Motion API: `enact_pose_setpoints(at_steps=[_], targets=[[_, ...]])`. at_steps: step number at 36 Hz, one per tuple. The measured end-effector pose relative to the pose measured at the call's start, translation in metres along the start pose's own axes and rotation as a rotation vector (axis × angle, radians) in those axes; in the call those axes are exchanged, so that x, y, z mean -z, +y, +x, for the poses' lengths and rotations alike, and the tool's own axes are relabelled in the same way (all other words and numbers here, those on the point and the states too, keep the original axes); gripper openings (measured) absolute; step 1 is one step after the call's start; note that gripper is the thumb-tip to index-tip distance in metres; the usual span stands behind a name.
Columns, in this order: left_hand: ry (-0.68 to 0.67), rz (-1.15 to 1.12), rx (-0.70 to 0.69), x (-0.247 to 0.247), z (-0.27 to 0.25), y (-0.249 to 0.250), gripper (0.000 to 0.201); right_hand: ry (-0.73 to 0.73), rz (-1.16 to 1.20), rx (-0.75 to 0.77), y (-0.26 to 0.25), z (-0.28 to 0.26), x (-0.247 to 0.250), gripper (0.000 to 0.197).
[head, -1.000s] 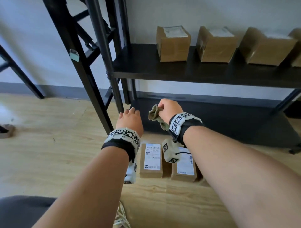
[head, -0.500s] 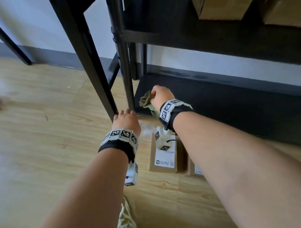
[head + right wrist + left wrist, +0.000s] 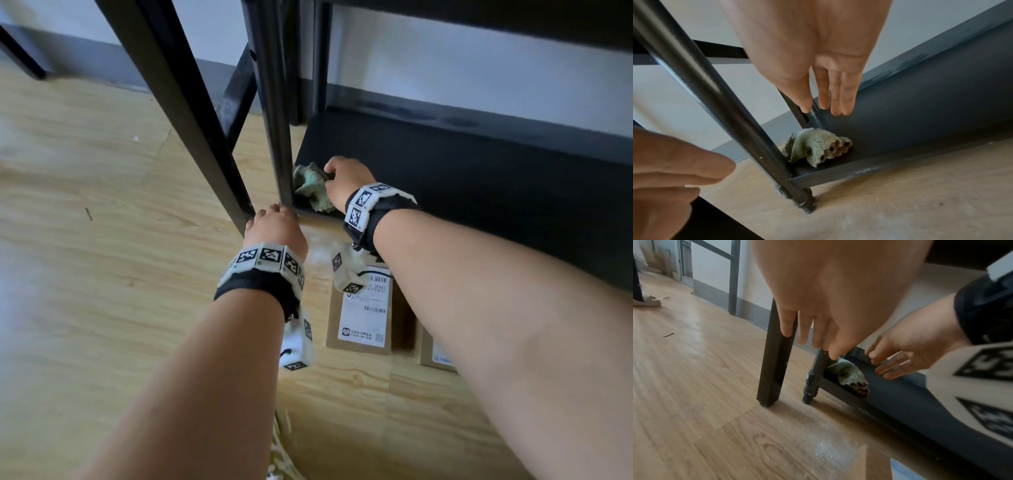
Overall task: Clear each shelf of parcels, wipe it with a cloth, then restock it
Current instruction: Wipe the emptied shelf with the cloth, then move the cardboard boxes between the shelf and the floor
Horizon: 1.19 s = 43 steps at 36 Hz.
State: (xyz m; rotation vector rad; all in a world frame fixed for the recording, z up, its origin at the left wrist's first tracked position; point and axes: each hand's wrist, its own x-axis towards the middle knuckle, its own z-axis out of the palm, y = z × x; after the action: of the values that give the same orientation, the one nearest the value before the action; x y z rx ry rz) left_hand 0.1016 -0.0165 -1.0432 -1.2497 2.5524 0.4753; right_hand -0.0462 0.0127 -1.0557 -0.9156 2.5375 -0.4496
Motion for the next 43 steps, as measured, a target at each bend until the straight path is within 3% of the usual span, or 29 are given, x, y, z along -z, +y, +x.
enact_pose_setpoints(at_steps=[13,17,20,25,29,32,35,39,43], targets=[[0.036,-0.015,-0.048,-0.006,-0.031,0.015,0.052,0.046,0.034,-0.070,0.057,-0.066,0.027,0.039],[-0.055,-0.012,-0.055,-0.020,-0.044,0.020,0.056,0.022,0.044,-0.151,0.075,-0.099,0.016,0.043],[-0.198,0.048,-0.038,-0.037,-0.058,0.025,0.052,-0.045,0.023,-0.240,0.088,-0.129,-0.001,0.046],[-0.295,0.161,-0.054,-0.060,-0.072,0.030,0.040,-0.157,-0.038,-0.337,0.104,-0.161,-0.027,0.037],[-0.390,0.219,-0.061,-0.072,-0.076,0.025,0.014,-0.291,-0.073,-0.350,0.106,-0.177,-0.032,0.013],[-0.494,0.235,-0.068,-0.088,-0.077,0.023,0.017,-0.425,-0.104,-0.332,0.109,-0.186,-0.039,0.022],[-0.494,0.152,-0.046,-0.092,-0.083,0.024,0.018,-0.490,-0.064,-0.320,0.107,-0.194,-0.040,0.026],[-0.467,0.020,-0.038,-0.084,-0.089,0.030,0.039,-0.440,-0.037,-0.336,0.103,-0.199,-0.035,0.020],[-0.428,-0.105,-0.025,-0.072,-0.087,0.040,0.017,-0.347,0.062,-0.374,0.103,-0.196,-0.024,0.014]])
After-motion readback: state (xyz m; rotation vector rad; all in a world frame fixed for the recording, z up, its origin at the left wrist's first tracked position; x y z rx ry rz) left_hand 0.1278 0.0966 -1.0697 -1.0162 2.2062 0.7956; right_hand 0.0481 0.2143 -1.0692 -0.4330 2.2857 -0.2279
